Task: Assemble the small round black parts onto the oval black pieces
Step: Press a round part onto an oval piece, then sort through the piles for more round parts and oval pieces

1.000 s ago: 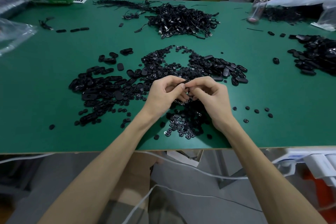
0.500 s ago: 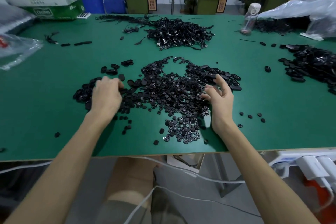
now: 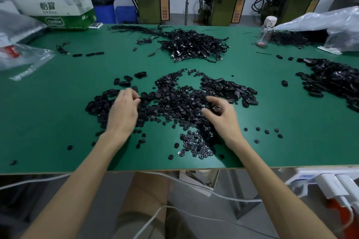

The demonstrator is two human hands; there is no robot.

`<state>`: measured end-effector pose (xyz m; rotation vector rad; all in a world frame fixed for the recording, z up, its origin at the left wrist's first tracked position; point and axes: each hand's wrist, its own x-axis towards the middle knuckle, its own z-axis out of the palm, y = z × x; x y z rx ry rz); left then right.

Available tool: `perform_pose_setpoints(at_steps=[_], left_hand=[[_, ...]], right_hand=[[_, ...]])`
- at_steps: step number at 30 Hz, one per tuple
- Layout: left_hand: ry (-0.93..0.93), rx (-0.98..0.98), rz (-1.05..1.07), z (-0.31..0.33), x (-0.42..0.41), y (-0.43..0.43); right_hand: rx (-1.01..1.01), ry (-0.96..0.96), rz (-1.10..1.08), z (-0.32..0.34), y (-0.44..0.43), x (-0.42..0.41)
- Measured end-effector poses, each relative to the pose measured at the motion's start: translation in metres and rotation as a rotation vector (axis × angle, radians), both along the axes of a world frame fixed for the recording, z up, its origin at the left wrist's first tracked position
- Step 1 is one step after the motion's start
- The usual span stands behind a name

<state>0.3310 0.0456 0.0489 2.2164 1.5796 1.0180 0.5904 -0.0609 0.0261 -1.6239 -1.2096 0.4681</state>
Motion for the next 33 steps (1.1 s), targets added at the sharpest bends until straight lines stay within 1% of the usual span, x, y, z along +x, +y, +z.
perform_pose_setpoints(at_steps=[2,3,4,6,8,10,12,17,21,23,25,28,30,33], left_hand=[[-0.167,-0.086,-0.141,0.006,0.017,-0.010],[-0.233,-0.113,-0.201,0.008,0.027,-0.014],[-0.284,-0.134,-0.249,0.009,0.037,-0.018],[-0.385,-0.198,-0.326,0.010,0.058,-0.025],[-0.527,-0.269,-0.387,0.009,0.074,-0.031],[-0.664,-0.292,-0.387,0.009,0.085,-0.034],[-0.742,-0.285,-0.363,0.007,0.094,-0.034],[-0.847,-0.340,-0.375,-0.003,0.106,-0.034],[-0.917,-0.311,-0.356,-0.014,0.111,-0.032],[-0.944,-0.306,-0.355,-0.017,0.111,-0.031],[-0.932,-0.299,-0.368,-0.020,0.109,-0.031],[-0.830,-0.271,-0.375,-0.023,0.107,-0.032],[-0.778,-0.274,-0.377,-0.023,0.107,-0.033],[-0.779,-0.299,-0.402,-0.021,0.107,-0.034]], right_hand=[[-0.115,-0.293,0.054,-0.001,0.004,-0.006],[-0.157,-0.388,0.060,-0.001,0.006,-0.009],[-0.181,-0.437,0.055,-0.001,0.007,-0.010],[-0.177,-0.436,0.036,0.000,0.007,-0.011],[-0.156,-0.409,0.023,0.001,0.006,-0.012],[-0.151,-0.396,0.014,0.002,0.006,-0.013],[-0.155,-0.387,0.008,0.003,0.006,-0.013],[-0.109,-0.347,0.019,0.005,0.005,-0.014],[0.022,-0.178,-0.037,0.005,0.001,-0.010],[0.071,-0.133,-0.063,0.005,0.000,-0.009],[0.089,-0.078,-0.050,0.005,-0.001,-0.008],[0.106,0.005,-0.022,0.005,-0.002,-0.006],[0.110,0.027,-0.013,0.005,-0.002,-0.005],[0.109,0.057,-0.002,0.004,-0.003,-0.004]])
